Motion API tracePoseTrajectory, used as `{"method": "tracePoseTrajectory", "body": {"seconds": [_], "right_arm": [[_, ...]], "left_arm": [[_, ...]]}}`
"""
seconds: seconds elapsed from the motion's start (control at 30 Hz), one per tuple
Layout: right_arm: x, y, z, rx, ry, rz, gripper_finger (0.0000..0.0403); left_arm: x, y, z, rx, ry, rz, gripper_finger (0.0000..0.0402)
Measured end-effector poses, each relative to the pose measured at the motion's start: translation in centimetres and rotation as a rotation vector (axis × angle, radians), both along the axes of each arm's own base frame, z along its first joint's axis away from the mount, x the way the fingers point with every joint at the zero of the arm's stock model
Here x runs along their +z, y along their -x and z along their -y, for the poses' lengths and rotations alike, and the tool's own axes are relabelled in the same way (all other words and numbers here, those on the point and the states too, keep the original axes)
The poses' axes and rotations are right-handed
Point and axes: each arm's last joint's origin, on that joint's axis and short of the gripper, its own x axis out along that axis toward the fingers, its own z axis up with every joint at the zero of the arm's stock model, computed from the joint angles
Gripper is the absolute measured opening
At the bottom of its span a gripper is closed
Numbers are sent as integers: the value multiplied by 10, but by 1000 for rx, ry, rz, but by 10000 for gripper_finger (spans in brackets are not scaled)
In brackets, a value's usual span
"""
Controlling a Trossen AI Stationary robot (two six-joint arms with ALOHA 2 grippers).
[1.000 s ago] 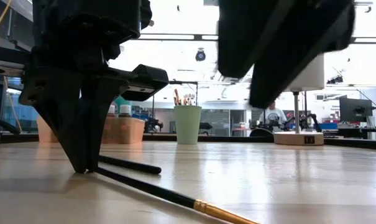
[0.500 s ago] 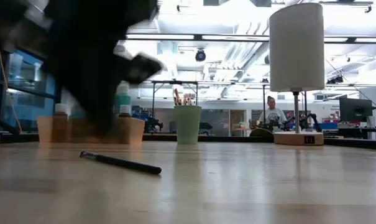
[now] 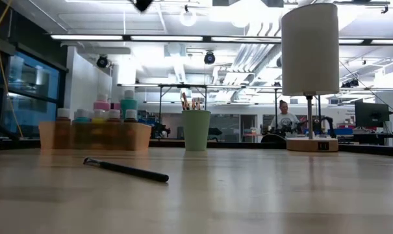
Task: Pick & Place Paint Supplies
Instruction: Put the black paint brush into the green cup
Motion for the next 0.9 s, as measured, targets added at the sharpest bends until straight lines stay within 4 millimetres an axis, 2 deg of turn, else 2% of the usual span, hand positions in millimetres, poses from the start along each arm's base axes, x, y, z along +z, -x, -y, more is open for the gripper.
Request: {"method": "tracePoseTrajectory", "body": {"seconds": [0.17, 0.3, 0.43, 0.6, 0.73, 0.9], "right_arm": [[12, 0, 12, 37, 184, 71, 199], [21, -14, 28, -22, 331, 166, 204], [43, -33, 49, -39, 359, 264, 222], [76, -60, 75, -17, 477, 412, 242], [100, -72, 97, -20, 550, 519, 243], [109, -75, 119, -59, 594, 532, 237]], "left_arm": [[43, 19, -16, 88, 71, 226, 0], [71, 31, -27, 139, 113, 392, 0], [89, 40, -39, 177, 126, 514, 0], [100, 39, -57, 164, 107, 611, 0], [104, 36, -74, 148, 99, 651, 0], [108, 37, -87, 86, 99, 685, 0]]}}
